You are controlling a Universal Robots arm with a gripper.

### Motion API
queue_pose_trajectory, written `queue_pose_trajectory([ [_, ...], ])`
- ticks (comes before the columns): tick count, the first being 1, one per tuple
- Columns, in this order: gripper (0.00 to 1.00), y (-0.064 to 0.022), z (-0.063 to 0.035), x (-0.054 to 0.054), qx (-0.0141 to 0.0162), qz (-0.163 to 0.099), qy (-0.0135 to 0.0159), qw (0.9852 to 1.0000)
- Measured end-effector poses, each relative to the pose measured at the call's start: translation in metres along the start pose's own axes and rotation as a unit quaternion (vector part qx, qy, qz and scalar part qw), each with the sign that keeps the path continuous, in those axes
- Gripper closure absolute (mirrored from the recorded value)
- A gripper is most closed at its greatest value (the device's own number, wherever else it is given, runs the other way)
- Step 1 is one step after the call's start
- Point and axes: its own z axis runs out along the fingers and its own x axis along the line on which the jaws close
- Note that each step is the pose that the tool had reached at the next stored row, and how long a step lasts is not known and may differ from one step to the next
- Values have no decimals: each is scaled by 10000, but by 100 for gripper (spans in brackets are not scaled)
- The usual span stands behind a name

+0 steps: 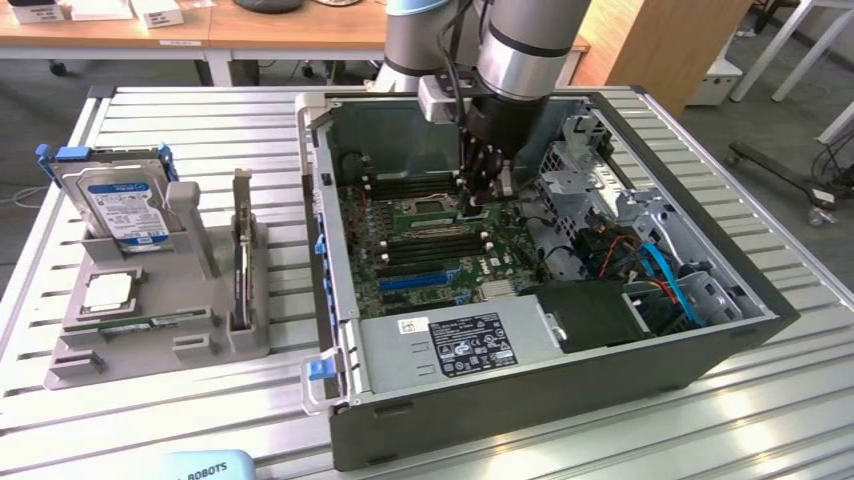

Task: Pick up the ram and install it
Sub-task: 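Insert the ram into the slot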

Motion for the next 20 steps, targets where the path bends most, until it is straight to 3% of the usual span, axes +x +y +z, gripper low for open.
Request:
queue_pose_trajectory([
  [7, 89, -15, 3, -1, 0, 0, -1, 10000],
  [20, 89, -19, 129, 3, 0, -1, 0, 10000],
])
